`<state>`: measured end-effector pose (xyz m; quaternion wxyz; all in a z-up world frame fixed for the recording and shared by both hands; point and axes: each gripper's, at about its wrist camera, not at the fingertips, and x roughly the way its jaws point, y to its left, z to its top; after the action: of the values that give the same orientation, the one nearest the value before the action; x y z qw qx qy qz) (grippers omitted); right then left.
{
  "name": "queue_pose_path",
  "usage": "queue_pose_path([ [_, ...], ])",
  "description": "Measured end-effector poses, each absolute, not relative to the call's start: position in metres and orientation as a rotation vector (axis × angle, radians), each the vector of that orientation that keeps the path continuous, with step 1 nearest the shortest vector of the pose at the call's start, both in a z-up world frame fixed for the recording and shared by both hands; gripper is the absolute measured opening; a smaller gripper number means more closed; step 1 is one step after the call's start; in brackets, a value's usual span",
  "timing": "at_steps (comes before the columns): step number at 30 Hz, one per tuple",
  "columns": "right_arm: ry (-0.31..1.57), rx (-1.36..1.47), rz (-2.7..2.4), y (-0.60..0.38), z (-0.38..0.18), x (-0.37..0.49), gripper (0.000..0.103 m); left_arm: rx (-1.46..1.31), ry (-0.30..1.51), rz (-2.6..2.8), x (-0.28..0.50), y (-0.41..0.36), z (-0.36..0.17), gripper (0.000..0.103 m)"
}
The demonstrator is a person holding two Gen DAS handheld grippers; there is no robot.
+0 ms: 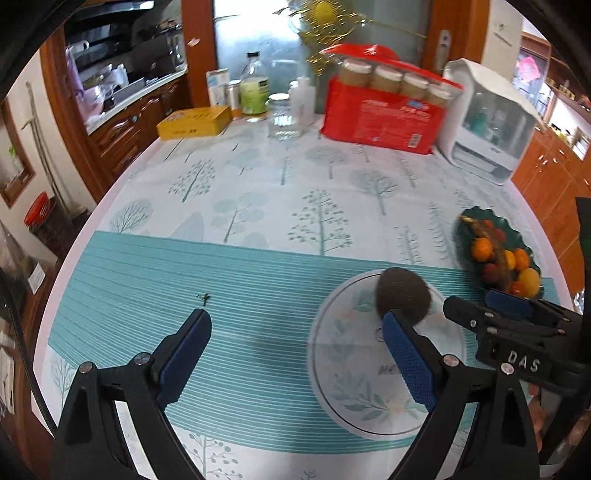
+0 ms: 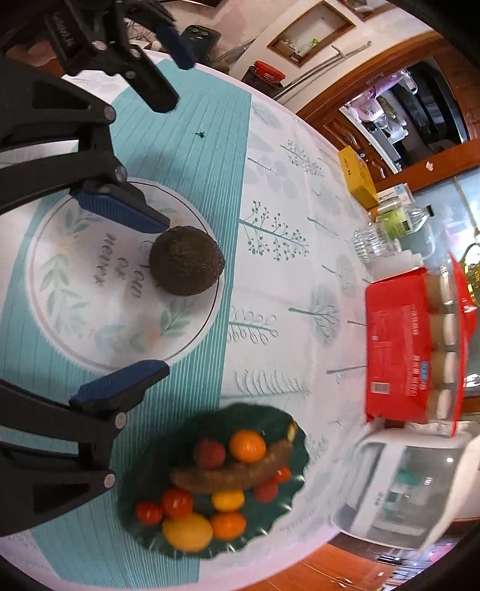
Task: Organize fruits
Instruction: 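Close the right tool around the avocado and lift it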
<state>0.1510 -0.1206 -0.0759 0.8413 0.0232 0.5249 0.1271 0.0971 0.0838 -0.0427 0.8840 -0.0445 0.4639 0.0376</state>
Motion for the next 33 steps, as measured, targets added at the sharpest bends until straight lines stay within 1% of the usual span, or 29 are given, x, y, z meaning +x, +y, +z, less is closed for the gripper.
queue_pose_path([
  [7,1.173,0.135,0.283,-0.113,-0.101,0.177,0.071,-0.118,1.006,0.098,0.114,0.097,-0.062,0.093],
  [13,1.203,0.144,0.32,-0.099,-0.115,0.188,0.078,-0.113,1.03,0.088,0.125,0.098,-0.072,0.093],
  [19,1.222,0.127,0.359,-0.086,-0.124,0.19,0.078,-0.107,1.048,0.074,0.136,0.095,-0.079,0.093],
  [20,1.225,0.134,0.366,-0.086,-0.125,0.191,0.077,-0.107,1.047,0.075,0.137,0.095,-0.08,0.093],
  [21,1.23,0.156,0.381,-0.086,-0.126,0.192,0.074,-0.106,1.049,0.076,0.137,0.095,-0.08,0.093],
  [22,1.232,0.175,0.403,-0.086,-0.126,0.192,0.065,-0.103,1.051,0.076,0.138,0.095,-0.081,0.093],
  [23,1.232,0.18,0.411,-0.085,-0.126,0.192,0.061,-0.106,1.052,0.075,0.139,0.095,-0.082,0.093],
  [29,1.201,0.134,0.381,-0.084,-0.119,0.186,0.06,-0.098,1.063,0.077,0.142,0.096,-0.084,0.093],
  [33,1.167,0.165,0.376,-0.099,-0.107,0.181,0.06,-0.096,1.062,0.06,0.143,0.091,-0.082,0.093],
])
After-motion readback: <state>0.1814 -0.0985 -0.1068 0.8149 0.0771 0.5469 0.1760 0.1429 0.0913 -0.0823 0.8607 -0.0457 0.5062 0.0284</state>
